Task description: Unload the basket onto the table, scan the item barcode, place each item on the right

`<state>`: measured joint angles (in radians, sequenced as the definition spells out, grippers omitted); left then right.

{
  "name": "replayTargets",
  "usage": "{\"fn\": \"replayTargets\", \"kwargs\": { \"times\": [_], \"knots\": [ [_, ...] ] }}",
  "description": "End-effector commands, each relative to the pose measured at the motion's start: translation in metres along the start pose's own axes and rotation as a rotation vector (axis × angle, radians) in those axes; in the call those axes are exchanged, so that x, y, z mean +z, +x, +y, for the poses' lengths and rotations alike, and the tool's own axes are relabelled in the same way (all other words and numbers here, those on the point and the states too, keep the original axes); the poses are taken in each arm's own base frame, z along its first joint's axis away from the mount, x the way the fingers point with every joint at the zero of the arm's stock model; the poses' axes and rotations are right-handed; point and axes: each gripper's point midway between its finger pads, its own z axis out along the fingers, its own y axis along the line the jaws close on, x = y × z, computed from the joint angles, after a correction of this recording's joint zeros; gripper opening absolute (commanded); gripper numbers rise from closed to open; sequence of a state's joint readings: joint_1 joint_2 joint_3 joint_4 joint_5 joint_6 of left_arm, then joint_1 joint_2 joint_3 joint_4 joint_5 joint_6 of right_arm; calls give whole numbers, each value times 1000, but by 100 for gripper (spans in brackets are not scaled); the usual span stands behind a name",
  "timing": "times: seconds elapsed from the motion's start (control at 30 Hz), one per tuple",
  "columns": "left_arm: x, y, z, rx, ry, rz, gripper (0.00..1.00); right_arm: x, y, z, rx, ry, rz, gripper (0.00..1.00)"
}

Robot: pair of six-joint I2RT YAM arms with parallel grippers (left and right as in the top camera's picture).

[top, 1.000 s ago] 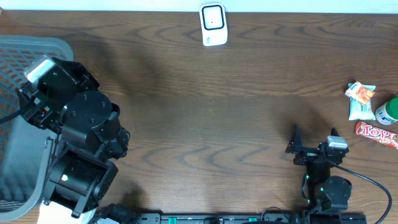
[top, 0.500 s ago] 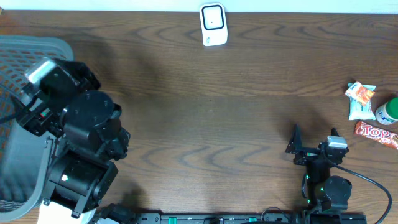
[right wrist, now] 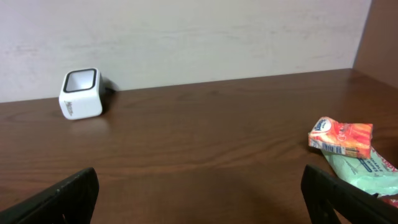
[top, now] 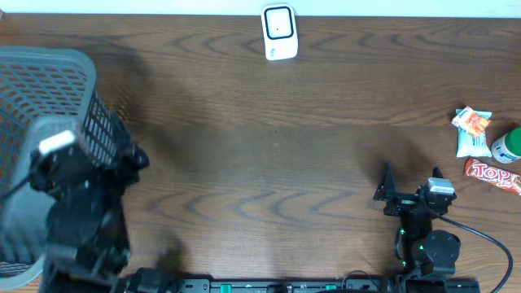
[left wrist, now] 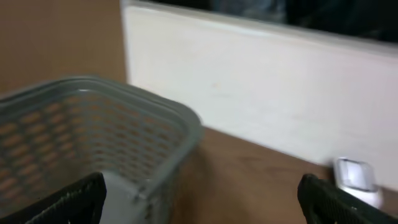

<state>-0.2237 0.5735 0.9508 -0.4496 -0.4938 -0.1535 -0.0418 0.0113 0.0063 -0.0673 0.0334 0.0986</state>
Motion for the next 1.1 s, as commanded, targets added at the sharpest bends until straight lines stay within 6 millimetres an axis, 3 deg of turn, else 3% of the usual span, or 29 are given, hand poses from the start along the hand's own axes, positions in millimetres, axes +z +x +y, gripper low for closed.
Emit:
{"fn": "replayTargets", "kwargs": {
  "times": [0.0, 0.2, 0.5, 0.77, 1.07],
  "knots": [
    [-14, 27, -22, 0, 239, -13, 99, 0, 0, 1, 9, -8, 0, 99],
    [-27, 53, -20, -38, 343, -184, 98, 0, 0, 1, 9, -8, 0, 99],
    [-11, 98, -24, -70, 402, -337, 98, 0, 0, 1, 9, -8, 0, 99],
    [13, 153, -18, -63, 346, -248, 98, 0, 0, 1, 9, -7, 0, 99],
    [25, 203, -9, -12, 289, -58, 98, 0, 0, 1, 9, -8, 0, 99]
  ]
}}
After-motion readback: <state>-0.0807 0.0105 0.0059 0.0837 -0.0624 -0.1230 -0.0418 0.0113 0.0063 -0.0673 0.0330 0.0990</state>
